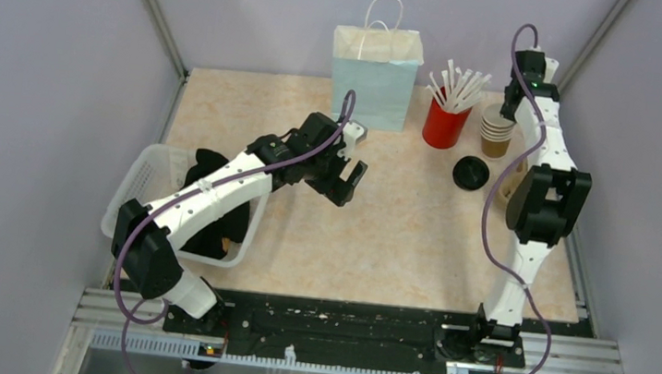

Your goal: Pack the takeout coffee

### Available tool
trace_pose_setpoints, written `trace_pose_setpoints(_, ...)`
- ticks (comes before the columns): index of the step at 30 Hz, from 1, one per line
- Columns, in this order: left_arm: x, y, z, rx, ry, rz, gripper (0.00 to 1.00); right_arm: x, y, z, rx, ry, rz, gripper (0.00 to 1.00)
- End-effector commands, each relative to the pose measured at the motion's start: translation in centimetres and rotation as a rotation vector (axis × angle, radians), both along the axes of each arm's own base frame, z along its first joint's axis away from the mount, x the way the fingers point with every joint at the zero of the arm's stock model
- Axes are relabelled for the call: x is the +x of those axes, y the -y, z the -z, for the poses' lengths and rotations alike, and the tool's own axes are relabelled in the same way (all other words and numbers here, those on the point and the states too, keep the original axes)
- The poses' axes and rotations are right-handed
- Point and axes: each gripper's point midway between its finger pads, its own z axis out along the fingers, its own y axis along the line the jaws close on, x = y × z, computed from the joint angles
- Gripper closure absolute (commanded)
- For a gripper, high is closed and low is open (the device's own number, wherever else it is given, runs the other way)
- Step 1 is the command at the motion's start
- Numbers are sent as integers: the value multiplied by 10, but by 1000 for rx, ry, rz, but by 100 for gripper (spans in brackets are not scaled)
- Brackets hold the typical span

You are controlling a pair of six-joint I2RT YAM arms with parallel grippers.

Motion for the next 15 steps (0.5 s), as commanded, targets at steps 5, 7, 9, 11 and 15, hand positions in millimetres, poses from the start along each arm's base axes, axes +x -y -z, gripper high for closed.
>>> trace_pose_setpoints(5,5,2,-20,-29,47,6,1,-10,2,-47,76,197,27,100)
trace_pose_setpoints(7,5,1,-20,-25,50,8,1,-10,1,-47,119,224,15,100)
trace_pose_setpoints(9,4,0,-20,-21,53,9,1,-10,0,-49,132,244,15,100)
trace_pose_setpoints(11,5,-1,-21,-17,60,11,2,-11,0,-50,149,254,21,100)
trace_pose_setpoints(15,6,-1,-22,-12,67,15,1,-12,0,-56,176,286,20,100)
